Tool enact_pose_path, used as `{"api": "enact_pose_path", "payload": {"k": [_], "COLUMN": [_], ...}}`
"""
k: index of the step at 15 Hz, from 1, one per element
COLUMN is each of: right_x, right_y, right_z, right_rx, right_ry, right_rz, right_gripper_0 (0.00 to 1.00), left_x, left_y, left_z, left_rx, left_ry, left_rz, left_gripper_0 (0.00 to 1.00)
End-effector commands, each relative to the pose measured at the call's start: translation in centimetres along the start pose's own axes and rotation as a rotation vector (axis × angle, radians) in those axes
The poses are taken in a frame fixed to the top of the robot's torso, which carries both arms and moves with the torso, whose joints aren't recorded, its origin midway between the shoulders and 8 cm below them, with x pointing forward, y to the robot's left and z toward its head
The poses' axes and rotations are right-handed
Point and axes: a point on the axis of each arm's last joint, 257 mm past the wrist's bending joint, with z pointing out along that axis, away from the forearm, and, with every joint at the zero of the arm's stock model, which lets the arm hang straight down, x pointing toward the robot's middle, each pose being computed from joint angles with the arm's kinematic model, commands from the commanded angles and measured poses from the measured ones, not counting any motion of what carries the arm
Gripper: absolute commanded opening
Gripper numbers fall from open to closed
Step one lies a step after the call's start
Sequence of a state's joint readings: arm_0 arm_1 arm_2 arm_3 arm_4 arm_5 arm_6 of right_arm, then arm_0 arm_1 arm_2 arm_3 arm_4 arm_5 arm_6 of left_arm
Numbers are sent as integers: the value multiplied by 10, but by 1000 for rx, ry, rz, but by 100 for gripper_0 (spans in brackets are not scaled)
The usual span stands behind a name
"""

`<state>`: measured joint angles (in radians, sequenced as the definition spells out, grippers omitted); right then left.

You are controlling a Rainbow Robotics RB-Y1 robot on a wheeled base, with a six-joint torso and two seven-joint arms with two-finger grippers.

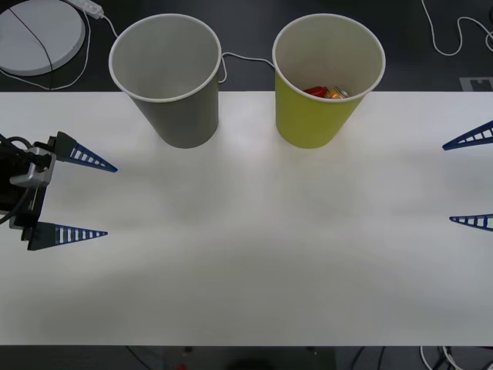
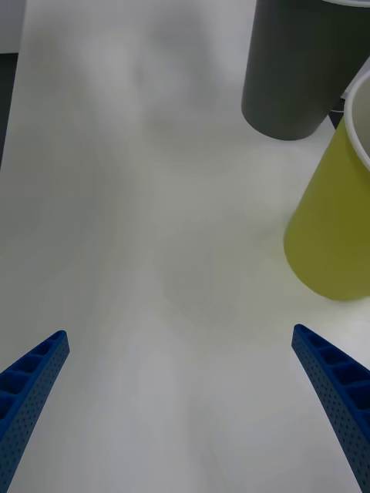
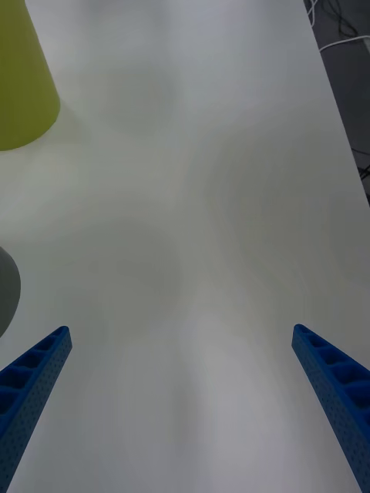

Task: Put the can into the green bin and the plastic bottle into the gray bin

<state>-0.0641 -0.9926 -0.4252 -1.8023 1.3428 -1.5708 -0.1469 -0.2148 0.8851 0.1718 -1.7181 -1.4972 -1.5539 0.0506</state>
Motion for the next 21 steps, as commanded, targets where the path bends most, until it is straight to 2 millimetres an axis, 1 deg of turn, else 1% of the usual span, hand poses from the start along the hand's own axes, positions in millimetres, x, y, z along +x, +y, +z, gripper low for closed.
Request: {"api": "enact_pose_path", "payload": {"k": [1,6,10,12,15,21], "right_x": [12,32,40,39,34,34], "right_y": [7,19,24,26,30,30], "right_z": [4,21,35,40,45,45], "right_rx": [10,30,45,41,26,26], "right_ry": [1,8,4,-1,-20,-20], "right_rz": [-4,16,16,10,1,1], "right_gripper_0": [100,100,100,100,100,100], "left_x": [0,0,0,0,0,0], "left_y": [0,0,0,0,0,0], "left_z": [0,0,0,0,0,0], "left_rx": [0,0,0,0,0,0], "left_ry": [0,0,0,0,0,0], "left_rz": [0,0,0,0,0,0], "left_gripper_0": [100,100,100,100,100,100]}}
